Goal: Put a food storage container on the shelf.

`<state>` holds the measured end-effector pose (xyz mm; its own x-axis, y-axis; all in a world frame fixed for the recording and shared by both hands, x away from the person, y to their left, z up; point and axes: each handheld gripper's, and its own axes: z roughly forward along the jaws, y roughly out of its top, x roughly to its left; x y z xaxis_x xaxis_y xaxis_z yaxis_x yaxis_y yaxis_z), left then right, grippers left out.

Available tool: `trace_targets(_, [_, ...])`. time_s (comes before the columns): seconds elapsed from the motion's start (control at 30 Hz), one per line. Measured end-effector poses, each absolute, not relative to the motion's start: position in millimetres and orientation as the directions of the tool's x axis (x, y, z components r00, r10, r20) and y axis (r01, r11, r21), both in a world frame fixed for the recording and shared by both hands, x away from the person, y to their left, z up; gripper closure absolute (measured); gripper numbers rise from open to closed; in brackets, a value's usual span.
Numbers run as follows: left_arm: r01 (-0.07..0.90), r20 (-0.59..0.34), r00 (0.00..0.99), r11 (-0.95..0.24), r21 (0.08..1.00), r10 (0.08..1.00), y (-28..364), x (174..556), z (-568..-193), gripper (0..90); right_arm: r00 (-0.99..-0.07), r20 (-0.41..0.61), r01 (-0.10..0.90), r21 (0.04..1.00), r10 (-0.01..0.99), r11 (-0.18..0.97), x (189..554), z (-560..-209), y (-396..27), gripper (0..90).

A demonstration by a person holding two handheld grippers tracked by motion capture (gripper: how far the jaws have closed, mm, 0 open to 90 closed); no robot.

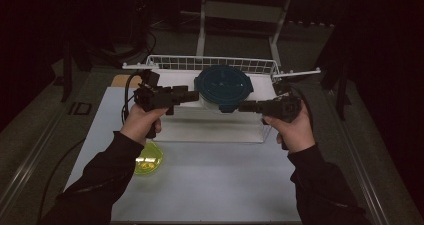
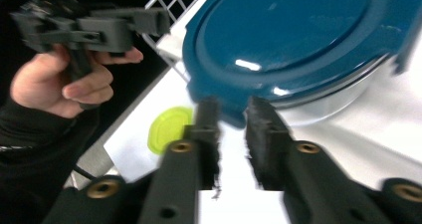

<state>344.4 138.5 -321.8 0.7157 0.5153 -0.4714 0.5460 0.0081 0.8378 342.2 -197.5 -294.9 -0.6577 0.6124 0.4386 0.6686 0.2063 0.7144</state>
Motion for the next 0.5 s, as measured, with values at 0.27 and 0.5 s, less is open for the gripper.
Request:
trace_targets(0.27, [0.472,-0.405,0.736,0.018,0.882,0.542,143,308,-338,5.0,-0.650,0.439,0.680,0.700,0.620,0.217,341,-311,-189,90.0])
trace_targets(0.5, [0.413,-0.330,0.745,-0.014,0.910,0.580,147,280,-362,0.4,-0.648,0.434,0.678,0.704,0.626,0.213,344,-313,-187,90.0])
